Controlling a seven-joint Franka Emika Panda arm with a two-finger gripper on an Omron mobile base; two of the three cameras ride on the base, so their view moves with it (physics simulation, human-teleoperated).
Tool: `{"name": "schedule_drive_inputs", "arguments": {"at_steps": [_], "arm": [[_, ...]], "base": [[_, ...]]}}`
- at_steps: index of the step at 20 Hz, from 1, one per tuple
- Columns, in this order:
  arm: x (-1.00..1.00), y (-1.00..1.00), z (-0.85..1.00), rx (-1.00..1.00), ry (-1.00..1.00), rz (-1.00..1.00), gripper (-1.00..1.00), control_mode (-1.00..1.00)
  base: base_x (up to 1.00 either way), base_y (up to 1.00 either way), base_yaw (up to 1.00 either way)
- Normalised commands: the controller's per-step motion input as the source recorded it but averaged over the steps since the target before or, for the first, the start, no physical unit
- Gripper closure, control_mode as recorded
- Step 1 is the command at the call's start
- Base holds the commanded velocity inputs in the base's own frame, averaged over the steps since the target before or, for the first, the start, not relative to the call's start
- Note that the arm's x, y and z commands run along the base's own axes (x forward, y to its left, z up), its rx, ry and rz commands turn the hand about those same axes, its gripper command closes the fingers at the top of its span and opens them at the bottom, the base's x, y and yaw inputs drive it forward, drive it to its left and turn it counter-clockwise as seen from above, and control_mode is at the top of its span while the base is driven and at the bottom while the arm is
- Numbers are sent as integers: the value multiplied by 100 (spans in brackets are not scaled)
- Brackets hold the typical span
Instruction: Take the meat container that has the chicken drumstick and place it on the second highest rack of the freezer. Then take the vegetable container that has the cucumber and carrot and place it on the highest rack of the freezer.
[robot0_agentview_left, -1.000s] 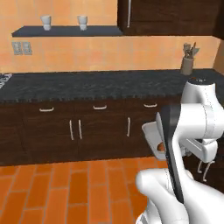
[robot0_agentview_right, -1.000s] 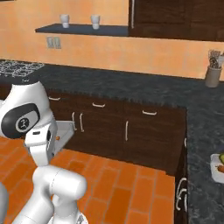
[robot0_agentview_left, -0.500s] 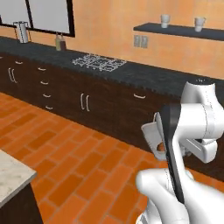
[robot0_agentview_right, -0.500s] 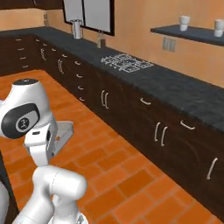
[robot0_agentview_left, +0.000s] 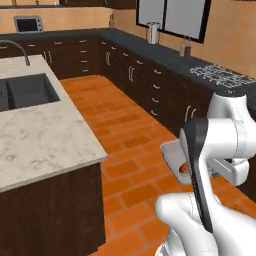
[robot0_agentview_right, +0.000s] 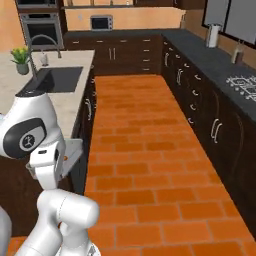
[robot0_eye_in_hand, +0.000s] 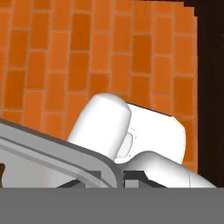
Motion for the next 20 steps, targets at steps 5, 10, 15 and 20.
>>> {"name": "schedule_drive_inputs", "arguments": {"at_steps": [5,10,15,20], "arm": [[0,0,0,0,0,0,100,100],[0,0,0,0,0,0,100,100],[0,0,0,0,0,0,100,100],[0,0,0,0,0,0,100,100]], "base": [[12,9,74],[16,1,83],[4,0,94],[0,0,95]]}}
